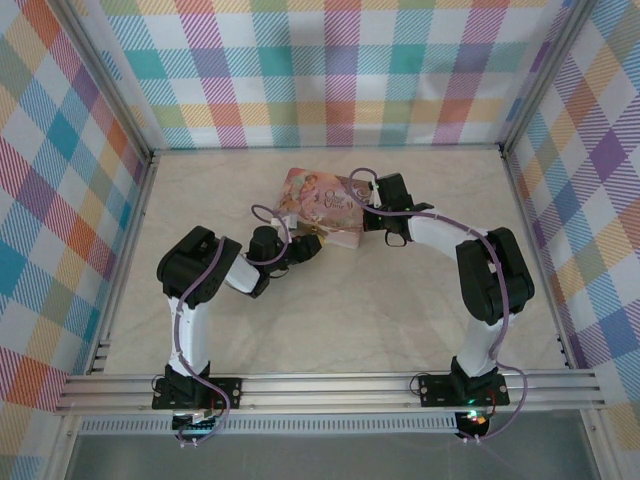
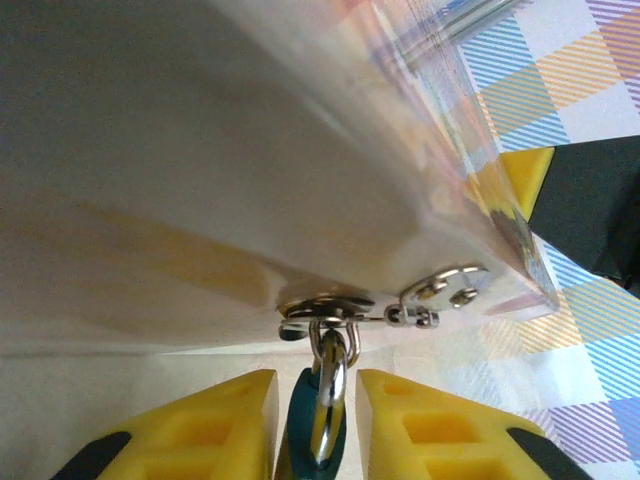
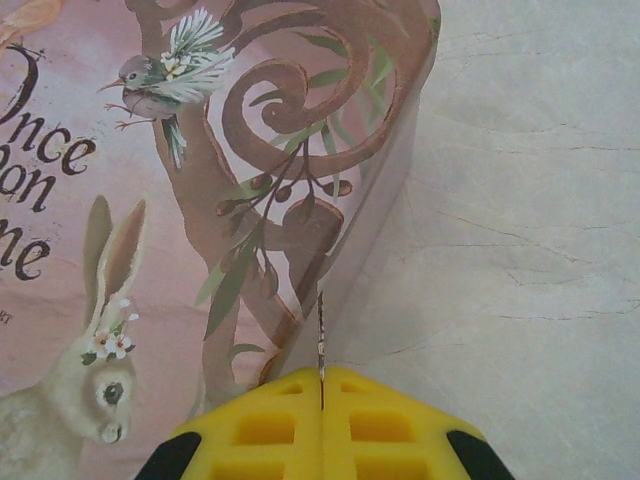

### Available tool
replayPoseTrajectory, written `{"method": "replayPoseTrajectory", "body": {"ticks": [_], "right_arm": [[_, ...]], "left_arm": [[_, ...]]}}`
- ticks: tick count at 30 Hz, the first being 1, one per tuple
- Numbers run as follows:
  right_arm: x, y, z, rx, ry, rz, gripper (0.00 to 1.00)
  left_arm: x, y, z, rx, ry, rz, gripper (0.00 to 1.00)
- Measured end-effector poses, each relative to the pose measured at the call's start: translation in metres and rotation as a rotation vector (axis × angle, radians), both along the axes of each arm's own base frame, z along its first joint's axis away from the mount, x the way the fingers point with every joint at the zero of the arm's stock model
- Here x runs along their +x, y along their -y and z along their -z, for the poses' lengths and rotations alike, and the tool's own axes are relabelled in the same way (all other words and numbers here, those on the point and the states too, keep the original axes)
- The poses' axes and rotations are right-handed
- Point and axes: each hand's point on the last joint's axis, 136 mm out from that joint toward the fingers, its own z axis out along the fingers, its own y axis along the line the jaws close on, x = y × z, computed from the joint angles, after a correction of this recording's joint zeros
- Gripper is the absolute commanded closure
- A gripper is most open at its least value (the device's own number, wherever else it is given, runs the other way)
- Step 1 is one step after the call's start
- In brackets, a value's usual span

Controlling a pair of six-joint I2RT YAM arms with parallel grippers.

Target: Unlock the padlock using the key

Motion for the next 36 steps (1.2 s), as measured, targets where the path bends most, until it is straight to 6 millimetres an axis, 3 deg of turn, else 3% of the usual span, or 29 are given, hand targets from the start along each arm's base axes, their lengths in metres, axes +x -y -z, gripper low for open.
{"method": "replayPoseTrajectory", "body": {"ticks": [5,11,36], "right_arm": [[0.0,0.0,0.0,0.0,0.0,0.0,1.0],[0.0,0.0,0.0,0.0,0.0,0.0,1.0],[0.012,-0.009,0.003,-0.02,-0.019,-0.065,1.0]], "left_arm": [[-0.002,0.0,-0.001,0.0,-0.007,0.012,0.88],[-0.003,0.0,-0.002,0.005,-0.026,0.02,0.95],[-0.019,0.003,-0.004,0.089,-0.156,-0.045,0.96]]}}
